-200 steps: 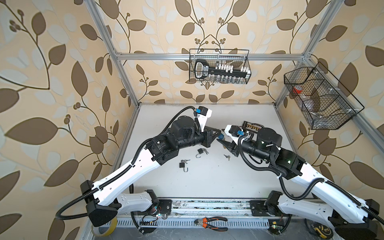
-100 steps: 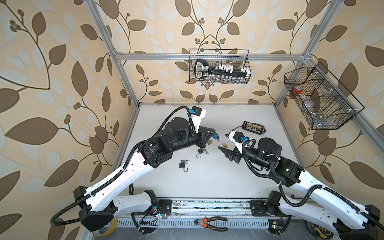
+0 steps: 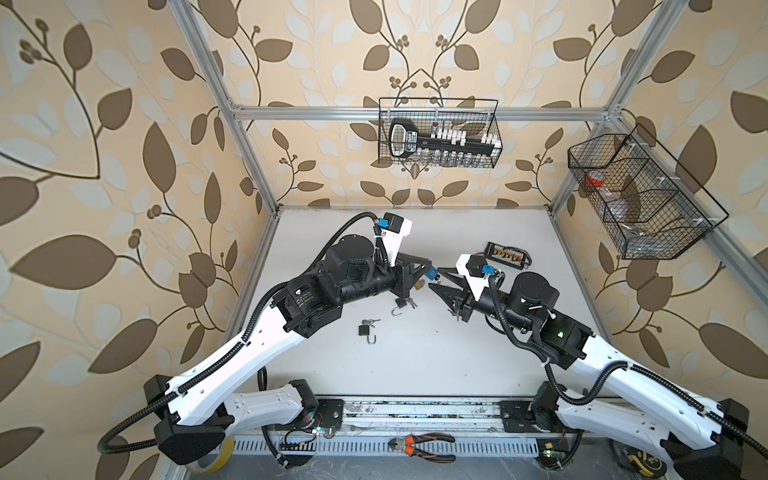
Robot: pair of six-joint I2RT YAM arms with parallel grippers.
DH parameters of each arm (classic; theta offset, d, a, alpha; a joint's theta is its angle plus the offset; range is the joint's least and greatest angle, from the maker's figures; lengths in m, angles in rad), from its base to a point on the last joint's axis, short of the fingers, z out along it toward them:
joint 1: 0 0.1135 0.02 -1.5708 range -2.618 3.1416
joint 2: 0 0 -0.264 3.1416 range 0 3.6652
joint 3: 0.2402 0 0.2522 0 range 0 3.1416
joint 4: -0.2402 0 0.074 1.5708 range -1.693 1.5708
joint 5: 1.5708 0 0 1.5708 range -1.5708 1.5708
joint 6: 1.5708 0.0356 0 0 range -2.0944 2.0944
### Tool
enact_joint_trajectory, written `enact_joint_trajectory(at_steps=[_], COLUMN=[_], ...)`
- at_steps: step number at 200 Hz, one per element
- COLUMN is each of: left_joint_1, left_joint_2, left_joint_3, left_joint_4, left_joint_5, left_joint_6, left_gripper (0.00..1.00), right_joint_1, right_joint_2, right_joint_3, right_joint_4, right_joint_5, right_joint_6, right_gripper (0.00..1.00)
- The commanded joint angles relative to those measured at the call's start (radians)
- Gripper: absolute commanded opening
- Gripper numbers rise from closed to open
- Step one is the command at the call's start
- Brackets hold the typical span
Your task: Lock with the key
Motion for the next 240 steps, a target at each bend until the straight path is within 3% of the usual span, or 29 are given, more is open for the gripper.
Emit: enact_joint_trajectory(at_steps=[1,96,205,240], left_joint_1=[0.001,0.002,0.003,0.003], left_joint_2=[-0.033,-0.045,-0.099,-0.099], left_joint_3=[0.026,0.023,0.021,0.026], left_joint_4=[0.057,0.061,0.054,-0.065], left_joint_5=[0.018,0.003,-0.045,-0.209], left_joint_6=[0.014,0.023,0.02,0.035], left_gripper=[0.0,0.0,0.0,0.0], right_joint_1=[-0.003,-0.003,-0.035,-0.049], right_joint_2=[0.005,-0.007,-0.025,0.051], right_joint_3=[0.007,-0.017,-0.112,-0.088], right_joint_4=[0.026,0.002,-0.063,-0.18], right_joint_5=[-0.009,0.055,0.184,0.246], right_joint_6=[0.014,0.03,0.09,0.141], right_gripper=[0.35,0.0,0.0,0.0])
